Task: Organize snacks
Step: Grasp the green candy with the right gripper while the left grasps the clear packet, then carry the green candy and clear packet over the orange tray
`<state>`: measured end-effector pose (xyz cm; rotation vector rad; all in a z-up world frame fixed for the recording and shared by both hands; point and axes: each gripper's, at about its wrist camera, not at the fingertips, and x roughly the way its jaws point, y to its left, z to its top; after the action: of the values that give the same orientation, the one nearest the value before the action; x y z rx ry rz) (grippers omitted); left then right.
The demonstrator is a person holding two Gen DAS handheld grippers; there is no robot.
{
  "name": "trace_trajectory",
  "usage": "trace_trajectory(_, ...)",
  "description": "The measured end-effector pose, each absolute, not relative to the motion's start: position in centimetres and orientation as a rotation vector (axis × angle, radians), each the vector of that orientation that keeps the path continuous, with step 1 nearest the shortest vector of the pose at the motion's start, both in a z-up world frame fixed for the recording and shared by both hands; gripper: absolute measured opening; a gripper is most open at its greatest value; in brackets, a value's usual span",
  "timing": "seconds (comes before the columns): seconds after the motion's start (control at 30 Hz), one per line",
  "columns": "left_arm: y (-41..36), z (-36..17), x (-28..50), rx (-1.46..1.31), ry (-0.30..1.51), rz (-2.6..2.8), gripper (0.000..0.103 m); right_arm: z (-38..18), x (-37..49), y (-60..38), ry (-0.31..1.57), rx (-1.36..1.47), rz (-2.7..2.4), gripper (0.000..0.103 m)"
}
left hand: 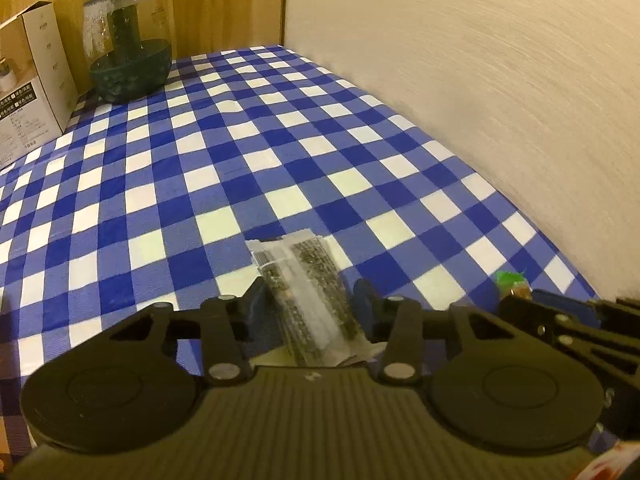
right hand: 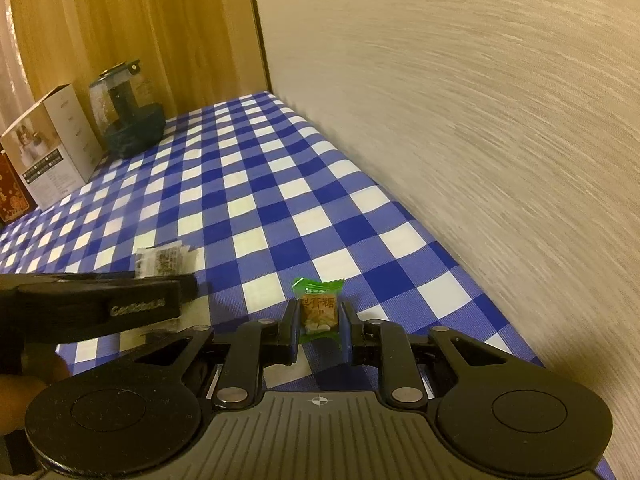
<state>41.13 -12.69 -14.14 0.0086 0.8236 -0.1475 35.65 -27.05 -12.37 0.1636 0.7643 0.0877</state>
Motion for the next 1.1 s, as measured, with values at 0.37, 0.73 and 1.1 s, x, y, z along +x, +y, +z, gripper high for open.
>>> trace_trajectory(0.37,-11.8,-14.2,40.0,0.001,0.838,-0.102,0.059,-12.1,35.6,-26.6,0.763,0.161,0.106,0.021)
trace_trajectory(0.73,-11.4,-14.0,39.2,0.02,0.84,-0.097,0.035,-12.1,35.7,-26.5,0.763,0.155,0.112,0.021)
trace_trajectory(1.1,-10.6,-12.0,36.3,-0.011,0.837,-0.105,0.035,-11.0,34.1,-25.5,0.757,0.151,0.128,0.021)
